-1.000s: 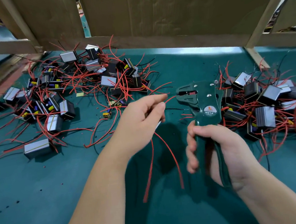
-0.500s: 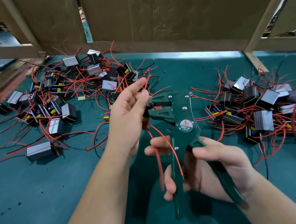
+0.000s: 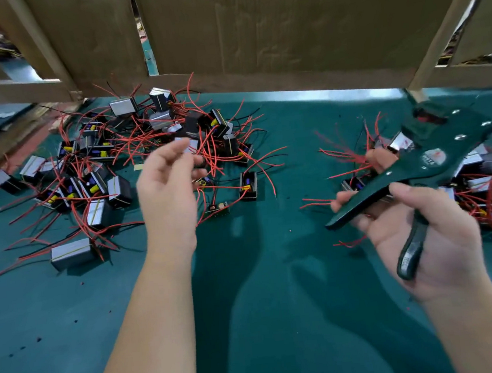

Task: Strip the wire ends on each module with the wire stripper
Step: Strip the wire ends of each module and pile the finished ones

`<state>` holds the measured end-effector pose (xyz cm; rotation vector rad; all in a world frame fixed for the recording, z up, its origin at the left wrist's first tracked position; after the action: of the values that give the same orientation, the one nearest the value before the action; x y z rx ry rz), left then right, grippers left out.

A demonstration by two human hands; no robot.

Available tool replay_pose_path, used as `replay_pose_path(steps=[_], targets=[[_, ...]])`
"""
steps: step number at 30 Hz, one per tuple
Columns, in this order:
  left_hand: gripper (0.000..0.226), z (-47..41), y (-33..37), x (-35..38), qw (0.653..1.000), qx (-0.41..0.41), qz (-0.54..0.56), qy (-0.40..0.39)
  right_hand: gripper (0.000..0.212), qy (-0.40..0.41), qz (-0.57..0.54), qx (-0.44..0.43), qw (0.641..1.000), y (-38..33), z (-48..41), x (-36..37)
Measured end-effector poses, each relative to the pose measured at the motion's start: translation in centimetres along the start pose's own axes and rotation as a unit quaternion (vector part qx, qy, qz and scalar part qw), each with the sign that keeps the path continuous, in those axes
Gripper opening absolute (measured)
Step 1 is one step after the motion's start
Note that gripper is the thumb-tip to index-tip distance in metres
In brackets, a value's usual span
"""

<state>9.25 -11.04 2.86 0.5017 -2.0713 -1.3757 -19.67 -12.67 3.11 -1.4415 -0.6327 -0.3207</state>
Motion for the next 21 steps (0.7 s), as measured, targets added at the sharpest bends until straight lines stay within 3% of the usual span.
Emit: replay_pose_path(steps=[3, 5, 8, 10, 17, 21], targets=[[0.02, 1.0, 0.1, 2.5, 0.969, 0.083, -0.201, -0.118, 0.044, 0.035, 0.016, 0.006, 0.999, 0.7, 0.0, -0.9], [0.014, 2.2, -0.5, 4.4, 0.902, 0.146, -0.346, -0.211, 0.032, 0.076, 0.048, -0.008, 0.996, 0.8, 0.2, -1.5], [0.037, 3.9, -3.6, 5.9, 0.765, 0.128, -0.543, -0.323, 0.015, 0.117, 0.082, -0.052, 0.988, 0.3, 0.9, -1.8], [0.041, 4.3, -4.6, 6.1, 0.722, 0.128, -0.587, -0.342, 0.019, 0.124, 0.097, -0.078, 0.984, -0.1, 1.3, -1.7], [0.002, 3.4, -0.2, 5.7, 0.801, 0.22, -0.519, -0.201, 0.02, 0.134, 0.169, -0.184, 0.959, -2.4, 2.5, -1.0], [0.021, 3.4, 2.3, 5.2, 0.88, 0.237, -0.386, -0.143, 0.03, 0.088, 0.205, -0.186, 0.957, -2.2, 2.6, 0.1]])
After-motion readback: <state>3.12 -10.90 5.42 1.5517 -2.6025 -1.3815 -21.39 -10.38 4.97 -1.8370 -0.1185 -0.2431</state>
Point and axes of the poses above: each hand's wrist, its own z-axis away from the middle knuckle, its own x-axis out of the palm, y = z × x, the point moved 10 cm from there along -z, towards the middle knuckle, and after that the axes turned 8 degrees about x, right-handed, at the moved point
